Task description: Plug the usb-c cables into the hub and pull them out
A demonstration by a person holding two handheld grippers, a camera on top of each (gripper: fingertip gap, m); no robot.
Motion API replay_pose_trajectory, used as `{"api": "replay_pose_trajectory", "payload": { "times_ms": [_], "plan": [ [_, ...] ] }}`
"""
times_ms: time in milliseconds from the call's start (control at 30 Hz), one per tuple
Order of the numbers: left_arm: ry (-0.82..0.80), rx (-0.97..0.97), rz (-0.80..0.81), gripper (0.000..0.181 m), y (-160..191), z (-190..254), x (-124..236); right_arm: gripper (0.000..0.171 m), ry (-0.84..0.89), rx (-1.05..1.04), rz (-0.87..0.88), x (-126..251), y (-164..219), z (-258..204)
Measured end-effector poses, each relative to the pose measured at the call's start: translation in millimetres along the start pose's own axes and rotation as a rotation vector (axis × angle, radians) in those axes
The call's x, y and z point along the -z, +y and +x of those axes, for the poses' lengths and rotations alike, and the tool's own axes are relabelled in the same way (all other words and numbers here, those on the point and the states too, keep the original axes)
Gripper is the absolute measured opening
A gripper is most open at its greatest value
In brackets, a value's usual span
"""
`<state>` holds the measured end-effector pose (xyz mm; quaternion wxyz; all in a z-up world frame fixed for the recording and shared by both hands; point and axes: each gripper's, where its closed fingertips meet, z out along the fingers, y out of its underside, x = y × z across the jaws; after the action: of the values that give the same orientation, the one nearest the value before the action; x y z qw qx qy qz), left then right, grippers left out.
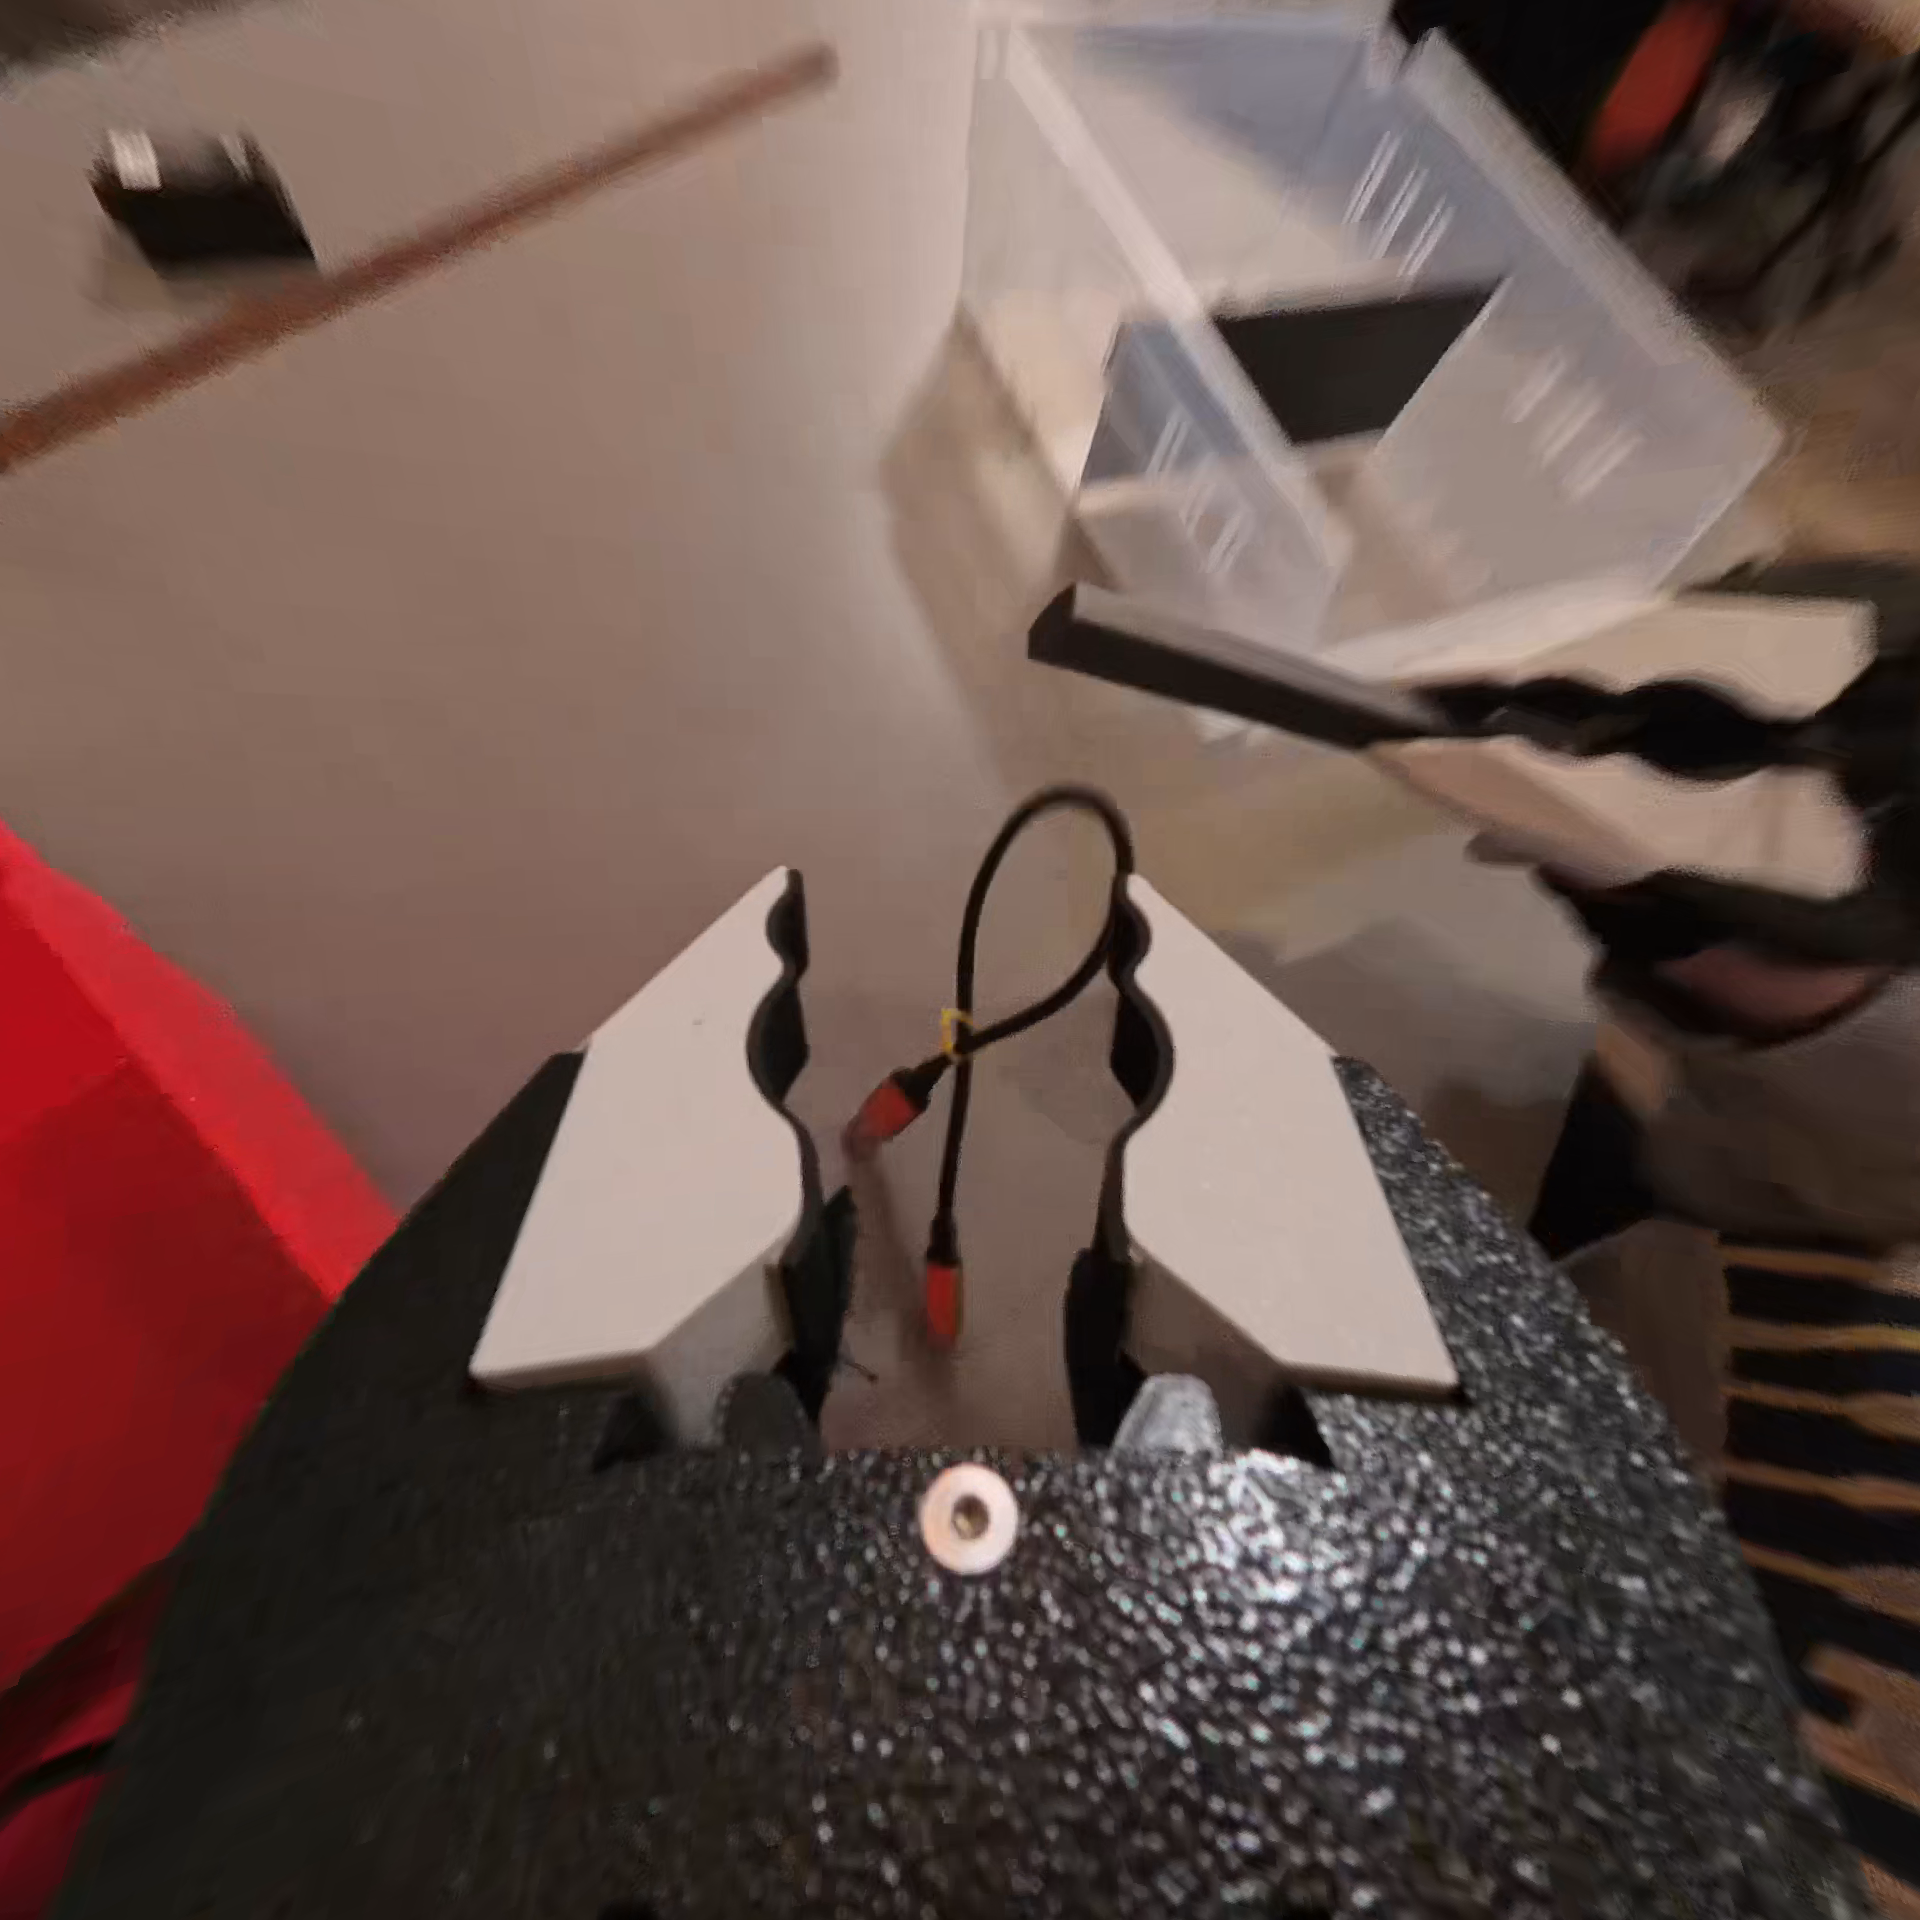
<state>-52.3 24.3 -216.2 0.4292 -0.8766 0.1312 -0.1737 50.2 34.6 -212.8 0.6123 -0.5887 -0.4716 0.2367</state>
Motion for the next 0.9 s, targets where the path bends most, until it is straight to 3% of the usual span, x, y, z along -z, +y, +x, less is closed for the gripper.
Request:
{"api": "replay_pose_trajectory", "payload": {
  "times_ms": [67, 133, 300, 367, 433, 500, 567, 600, 700, 833, 900],
  "plan": [
    [0.133, 0.1, 0.17, 0.05, -19.9, 25.1, 15.6, 0.007, 0.094, 0.228, 0.093, 9.9, -20.4, 5.1],
    [0.366, 0.212, 0.31, 0.055, -33.9, 58.7, 28.8, 0.007, 0.219, 0.467, 0.169, 21.2, -41.4, 10.6],
    [0.72, 0.411, 0.433, 0.053, -41.3, 97.0, 32.7, 0.008, 0.359, 1.085, 0.35, 36.5, -79.9, -16.8],
    [0.836, 0.464, 0.461, 0.043, -43.4, 105.7, 36.7, 0.007, 0.385, 1.289, 0.402, 37.5, -84.8, -30.9],
    [0.95, 0.486, 0.491, 0.012, -45.7, 113.8, 46.0, 0.008, 0.392, 1.438, 0.417, 34.9, -82.0, -39.8],
    [0.91, 0.467, 0.48, 0.009, -41.6, 111.2, 43.1, 0.008, 0.397, 1.518, 0.439, 33.2, -78.9, -42.5],
    [0.869, 0.4, 0.497, 0.007, -39.0, 110.0, 49.4, 0.013, 0.354, 1.506, 0.493, 34.8, -77.3, -46.4],
    [0.835, 0.372, 0.527, 0.008, -39.5, 106.4, 56.7, 0.024, 0.306, 1.458, 0.491, 36.5, -74.9, -44.1],
    [0.651, 0.255, 0.577, 0.007, -31.8, 85.3, 82.6, 0.047, 0.083, 1.119, 0.409, 40.3, -67.8, -24.1],
    [0.435, 0.027, 0.537, 0.007, -1.2, 78.2, 108.9, 0.036, -0.272, 0.532, 0.25, 28.9, -64.1, -11.1],
    [0.383, -0.068, 0.526, 0.008, 12.4, 86.4, 116.9, 0.033, -0.445, 0.314, 0.089, 13.0, -53.0, -18.3]
  ]
}}
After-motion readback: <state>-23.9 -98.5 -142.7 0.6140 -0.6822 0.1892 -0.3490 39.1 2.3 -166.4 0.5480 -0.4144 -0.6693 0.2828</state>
